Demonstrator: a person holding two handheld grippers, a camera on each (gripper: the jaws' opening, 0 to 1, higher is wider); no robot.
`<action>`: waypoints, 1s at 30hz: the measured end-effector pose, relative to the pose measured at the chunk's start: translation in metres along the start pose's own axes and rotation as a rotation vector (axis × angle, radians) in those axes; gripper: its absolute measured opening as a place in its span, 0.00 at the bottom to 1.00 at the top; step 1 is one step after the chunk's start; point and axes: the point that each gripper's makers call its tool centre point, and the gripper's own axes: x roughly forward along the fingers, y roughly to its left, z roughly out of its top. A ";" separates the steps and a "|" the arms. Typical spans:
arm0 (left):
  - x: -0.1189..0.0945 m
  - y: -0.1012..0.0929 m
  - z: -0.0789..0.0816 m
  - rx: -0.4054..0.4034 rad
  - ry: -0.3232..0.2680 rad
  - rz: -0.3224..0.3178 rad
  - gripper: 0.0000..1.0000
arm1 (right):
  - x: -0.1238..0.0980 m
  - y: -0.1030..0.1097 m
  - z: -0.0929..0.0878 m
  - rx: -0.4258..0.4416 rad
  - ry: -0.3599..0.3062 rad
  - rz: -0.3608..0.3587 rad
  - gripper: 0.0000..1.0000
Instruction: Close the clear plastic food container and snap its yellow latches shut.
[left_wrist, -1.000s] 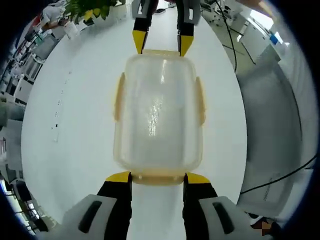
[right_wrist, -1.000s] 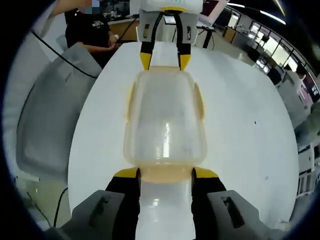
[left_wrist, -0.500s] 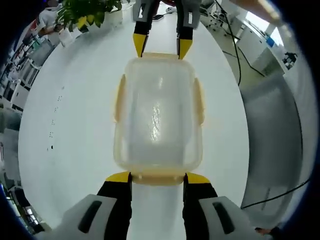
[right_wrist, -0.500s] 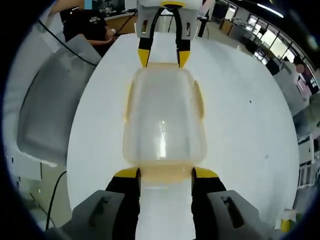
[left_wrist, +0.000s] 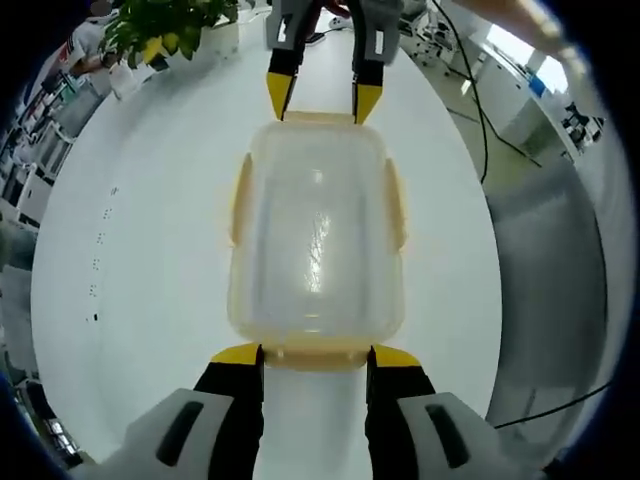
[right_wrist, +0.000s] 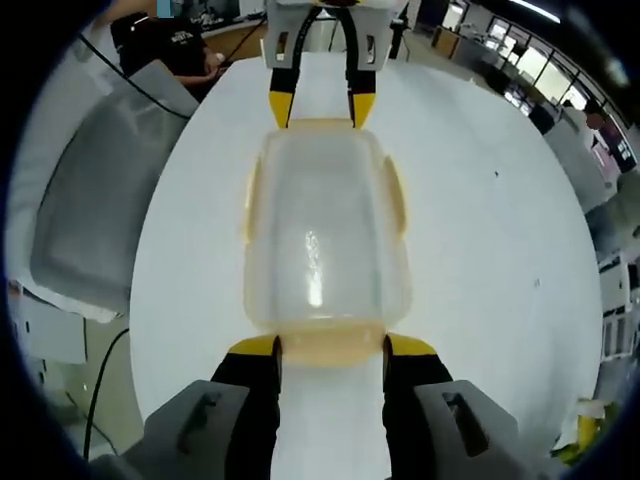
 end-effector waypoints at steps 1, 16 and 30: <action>0.001 0.000 0.000 -0.001 0.000 -0.001 0.33 | 0.001 0.000 -0.001 0.001 0.001 0.000 0.36; 0.008 -0.002 0.000 0.002 0.020 -0.011 0.33 | 0.004 0.001 -0.004 0.011 0.004 0.019 0.36; 0.011 -0.002 -0.001 0.010 0.029 -0.010 0.34 | 0.009 0.004 -0.008 0.033 0.014 0.034 0.36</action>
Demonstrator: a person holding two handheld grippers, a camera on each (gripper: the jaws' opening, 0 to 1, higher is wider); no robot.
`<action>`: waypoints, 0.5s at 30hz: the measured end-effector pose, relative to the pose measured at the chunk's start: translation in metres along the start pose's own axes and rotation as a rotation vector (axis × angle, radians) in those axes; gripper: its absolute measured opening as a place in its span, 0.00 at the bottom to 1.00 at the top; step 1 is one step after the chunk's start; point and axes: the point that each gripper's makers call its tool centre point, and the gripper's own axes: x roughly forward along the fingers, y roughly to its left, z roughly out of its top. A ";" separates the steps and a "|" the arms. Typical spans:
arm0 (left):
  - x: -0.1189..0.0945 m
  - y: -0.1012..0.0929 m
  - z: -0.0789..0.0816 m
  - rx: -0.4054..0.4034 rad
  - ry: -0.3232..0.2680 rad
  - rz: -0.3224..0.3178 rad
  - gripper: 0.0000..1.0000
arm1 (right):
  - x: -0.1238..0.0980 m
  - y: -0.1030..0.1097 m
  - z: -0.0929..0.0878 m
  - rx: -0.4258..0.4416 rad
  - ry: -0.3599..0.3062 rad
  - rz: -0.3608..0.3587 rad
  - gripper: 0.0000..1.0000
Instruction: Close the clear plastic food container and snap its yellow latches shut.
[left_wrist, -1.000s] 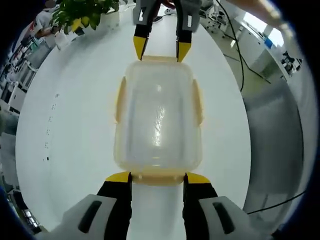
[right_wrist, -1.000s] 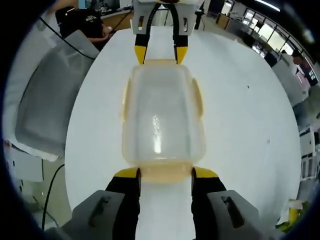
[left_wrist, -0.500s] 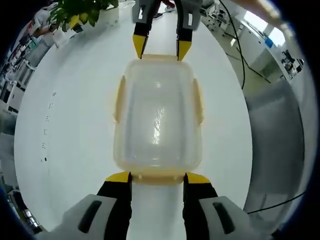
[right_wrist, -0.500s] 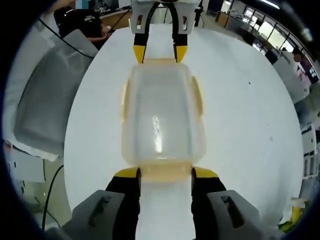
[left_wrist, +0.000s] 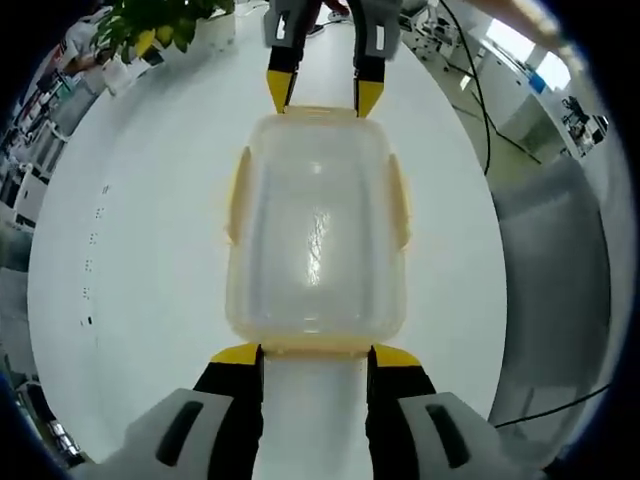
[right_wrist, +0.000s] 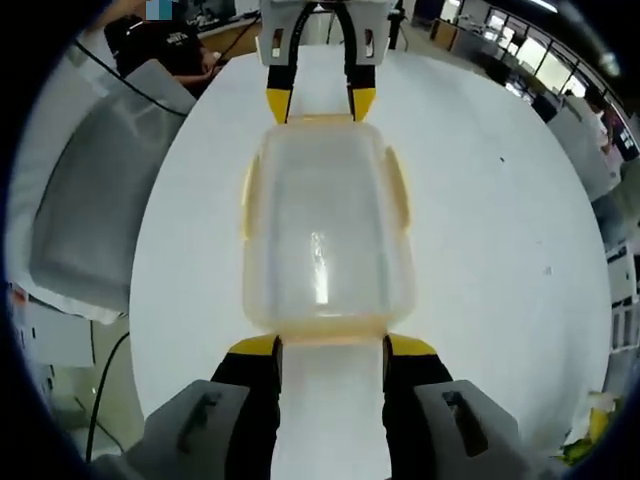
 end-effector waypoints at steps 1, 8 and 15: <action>0.000 0.000 0.000 0.001 0.001 0.000 0.34 | 0.000 0.000 0.000 0.003 0.000 0.001 0.36; 0.002 0.000 -0.002 0.019 -0.015 -0.006 0.34 | 0.002 0.007 -0.006 0.089 -0.008 0.040 0.33; 0.007 0.005 -0.022 -0.025 0.005 0.019 0.28 | 0.029 0.017 -0.041 0.152 0.075 0.054 0.29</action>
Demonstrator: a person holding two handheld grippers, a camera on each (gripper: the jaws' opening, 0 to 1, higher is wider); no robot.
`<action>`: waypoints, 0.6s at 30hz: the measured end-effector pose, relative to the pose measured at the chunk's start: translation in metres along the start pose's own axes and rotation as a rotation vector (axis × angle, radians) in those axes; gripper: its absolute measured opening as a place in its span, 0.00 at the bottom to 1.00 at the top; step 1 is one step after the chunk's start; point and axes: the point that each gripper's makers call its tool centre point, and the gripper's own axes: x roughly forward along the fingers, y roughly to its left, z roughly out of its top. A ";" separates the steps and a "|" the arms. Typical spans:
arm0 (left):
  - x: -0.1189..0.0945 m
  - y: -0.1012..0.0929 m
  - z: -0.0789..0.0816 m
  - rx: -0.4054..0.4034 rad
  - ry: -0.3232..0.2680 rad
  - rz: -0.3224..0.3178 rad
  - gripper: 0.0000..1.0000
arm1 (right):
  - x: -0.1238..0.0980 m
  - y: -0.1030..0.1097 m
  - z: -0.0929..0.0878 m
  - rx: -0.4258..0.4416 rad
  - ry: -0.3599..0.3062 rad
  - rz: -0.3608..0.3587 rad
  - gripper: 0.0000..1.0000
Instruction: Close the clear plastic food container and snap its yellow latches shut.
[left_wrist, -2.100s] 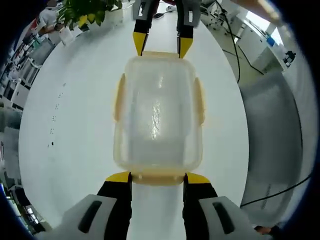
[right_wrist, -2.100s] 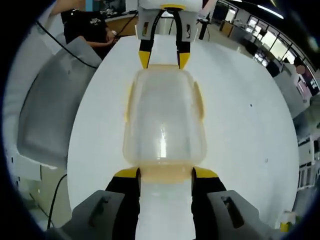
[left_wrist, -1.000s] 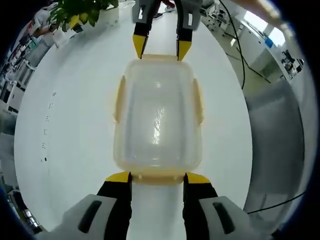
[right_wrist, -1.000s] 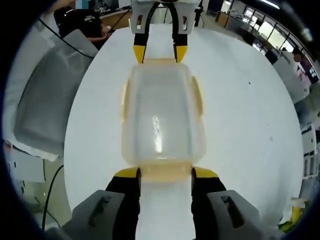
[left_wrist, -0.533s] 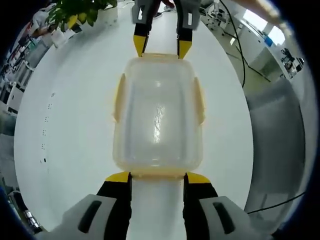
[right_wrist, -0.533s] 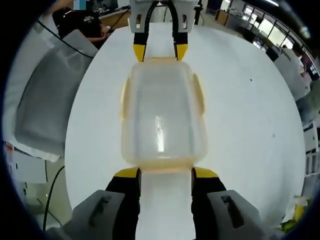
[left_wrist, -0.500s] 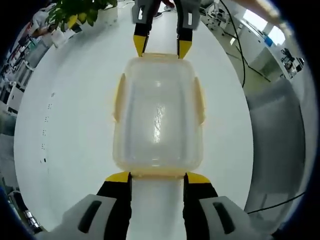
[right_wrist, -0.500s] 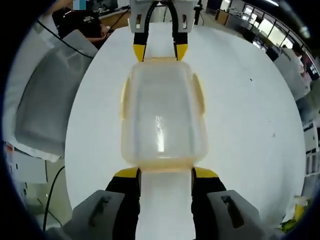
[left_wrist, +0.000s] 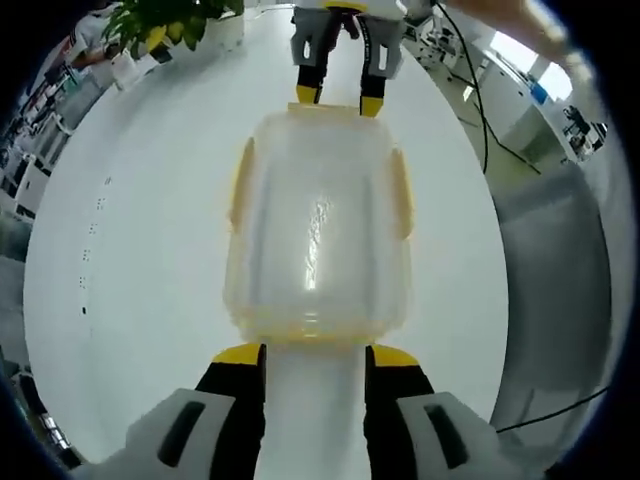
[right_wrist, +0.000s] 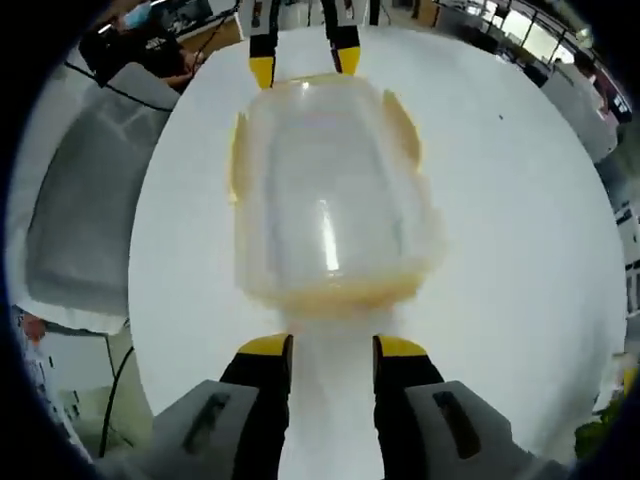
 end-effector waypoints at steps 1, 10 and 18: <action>0.001 0.001 -0.005 -0.002 0.016 0.006 0.28 | 0.002 0.000 -0.003 0.002 0.003 -0.003 0.29; 0.001 -0.002 -0.028 -0.202 -0.019 -0.012 0.31 | -0.006 -0.006 -0.012 0.141 -0.028 -0.040 0.31; -0.004 -0.019 -0.043 -0.385 -0.069 -0.061 0.35 | -0.029 -0.019 -0.004 0.263 -0.094 -0.108 0.31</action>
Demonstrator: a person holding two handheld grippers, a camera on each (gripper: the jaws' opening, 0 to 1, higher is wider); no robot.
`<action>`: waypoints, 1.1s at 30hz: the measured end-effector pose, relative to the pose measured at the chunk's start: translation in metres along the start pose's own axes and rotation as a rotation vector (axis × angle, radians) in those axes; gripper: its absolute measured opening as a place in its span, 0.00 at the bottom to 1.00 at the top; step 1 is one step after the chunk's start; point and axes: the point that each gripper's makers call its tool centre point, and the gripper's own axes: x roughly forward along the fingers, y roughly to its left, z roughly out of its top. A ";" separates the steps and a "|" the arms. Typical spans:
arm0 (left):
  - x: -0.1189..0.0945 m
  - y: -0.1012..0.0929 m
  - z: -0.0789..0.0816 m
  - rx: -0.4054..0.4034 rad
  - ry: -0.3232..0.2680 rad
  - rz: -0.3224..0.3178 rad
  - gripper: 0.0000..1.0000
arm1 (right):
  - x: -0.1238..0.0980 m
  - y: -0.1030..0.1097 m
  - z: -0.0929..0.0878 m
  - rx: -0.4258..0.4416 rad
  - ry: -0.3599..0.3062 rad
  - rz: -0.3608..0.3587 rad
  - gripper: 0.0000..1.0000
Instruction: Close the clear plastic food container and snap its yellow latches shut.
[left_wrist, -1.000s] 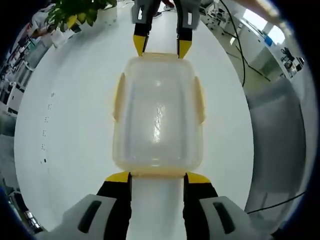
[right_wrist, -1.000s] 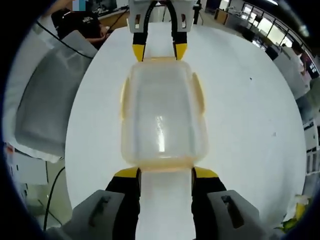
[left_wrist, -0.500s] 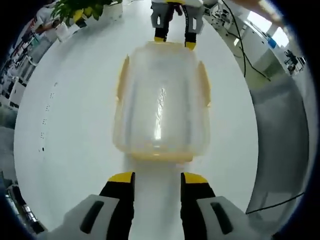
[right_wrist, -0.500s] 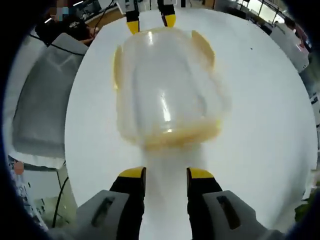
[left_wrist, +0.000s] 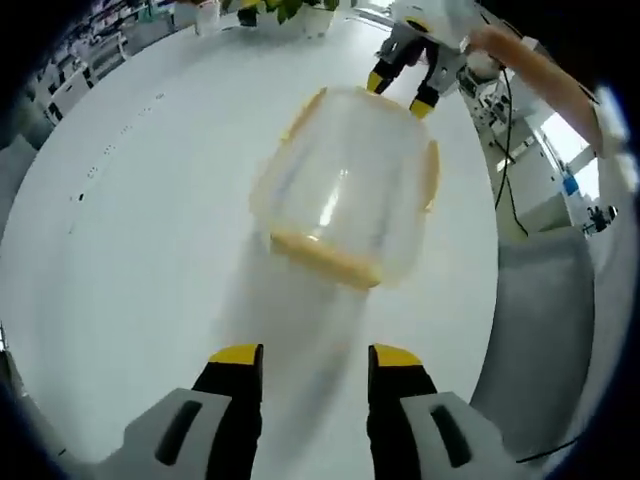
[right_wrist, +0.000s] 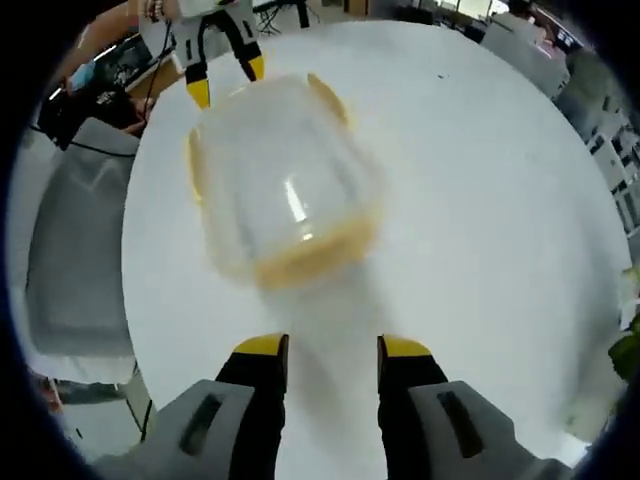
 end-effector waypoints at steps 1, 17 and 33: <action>-0.003 -0.001 -0.007 0.007 0.031 -0.002 0.37 | -0.002 -0.001 -0.001 0.033 0.002 -0.014 0.30; -0.050 -0.005 0.054 -0.785 -0.296 -0.084 0.46 | -0.050 -0.018 0.036 0.686 -0.273 -0.010 0.40; -0.030 -0.013 0.095 -1.094 -0.408 -0.134 0.59 | -0.030 0.024 0.070 0.856 -0.307 0.164 0.48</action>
